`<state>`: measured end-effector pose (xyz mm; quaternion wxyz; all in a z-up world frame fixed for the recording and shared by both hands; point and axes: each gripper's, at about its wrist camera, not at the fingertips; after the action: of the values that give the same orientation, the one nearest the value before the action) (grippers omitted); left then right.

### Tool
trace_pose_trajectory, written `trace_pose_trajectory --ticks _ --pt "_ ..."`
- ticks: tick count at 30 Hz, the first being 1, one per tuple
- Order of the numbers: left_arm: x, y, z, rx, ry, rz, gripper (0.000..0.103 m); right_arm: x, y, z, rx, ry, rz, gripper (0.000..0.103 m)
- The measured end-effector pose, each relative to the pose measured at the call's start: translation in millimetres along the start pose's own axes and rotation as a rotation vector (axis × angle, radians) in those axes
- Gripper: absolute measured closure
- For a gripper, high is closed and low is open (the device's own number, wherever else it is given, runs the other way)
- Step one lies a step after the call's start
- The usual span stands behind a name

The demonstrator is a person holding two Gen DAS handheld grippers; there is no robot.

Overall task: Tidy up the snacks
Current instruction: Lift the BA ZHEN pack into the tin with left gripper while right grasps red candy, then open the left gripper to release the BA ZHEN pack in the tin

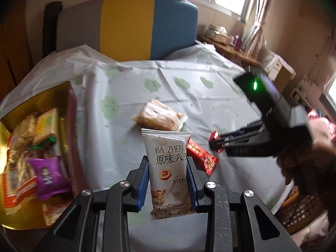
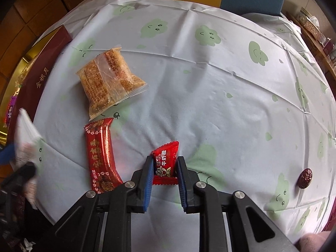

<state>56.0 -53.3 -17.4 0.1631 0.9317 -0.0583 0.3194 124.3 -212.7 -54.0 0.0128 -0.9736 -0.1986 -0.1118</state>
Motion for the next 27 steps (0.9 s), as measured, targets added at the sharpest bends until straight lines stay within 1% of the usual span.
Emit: trace_pose_trajectory --ticks 3,5,8,10,11,12,13,15,19,21,23,24,25,26,27 --pt "9 -17 -21 0.018 0.037 -0.039 0.07 -1 -5 -1 -0.019 0.002 -0.019 0.082" --pt "14 -34 -36 0.054 0.068 -0.075 0.07 -2 -8 -1 -0.031 0.002 -0.031 0.082" --pt "21 -78 -62 0.139 0.128 -0.166 0.07 -1 -12 -2 -0.039 0.002 -0.04 0.082" --pt "21 -108 -75 0.177 0.153 -0.225 0.069 -1 -13 -2 -0.044 0.003 -0.046 0.082" --pt "19 -117 -80 0.201 0.161 -0.245 0.069 -2 -14 -3 -0.046 0.005 -0.048 0.082" --pt "16 -134 -84 0.245 0.163 -0.278 0.069 -1 -15 -2 -0.048 0.007 -0.049 0.082" --pt "14 -148 -87 0.272 0.159 -0.306 0.069 -2 -15 -2 -0.051 0.009 -0.053 0.082" --pt "8 -174 -92 0.305 0.155 -0.385 0.069 -1 -17 -2 -0.056 0.01 -0.055 0.082" --pt "-6 -208 -92 0.307 0.128 -0.516 0.067 -1 -17 -1 -0.053 0.008 -0.056 0.082" --pt "-9 -218 -85 0.279 0.095 -0.569 0.066 -2 -16 -2 -0.053 0.008 -0.057 0.082" --pt "-12 -223 -79 0.259 0.08 -0.615 0.062 -2 -16 -3 -0.054 0.009 -0.059 0.082" --pt "-15 -224 -76 0.254 0.078 -0.628 0.058 -2 -15 -2 -0.053 0.009 -0.058 0.082" --pt "-15 -222 -74 0.256 0.072 -0.632 0.055 -2 -15 -2 -0.052 0.009 -0.058 0.082" --pt "-17 -222 -71 0.263 0.062 -0.637 0.054 -1 -14 -2 -0.052 0.009 -0.059 0.082" --pt "-19 -222 -69 0.271 0.051 -0.64 0.055 -1 -14 -2 -0.053 0.009 -0.059 0.082"
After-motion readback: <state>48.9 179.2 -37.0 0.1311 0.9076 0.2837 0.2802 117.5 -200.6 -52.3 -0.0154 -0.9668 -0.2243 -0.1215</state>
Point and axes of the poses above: each gripper's, at about its wrist camera, not at the fingertips, and z roughly the way its jaws point, y to its right, x to its top, and after that the axes turned 9 degrees about -z, right-handed
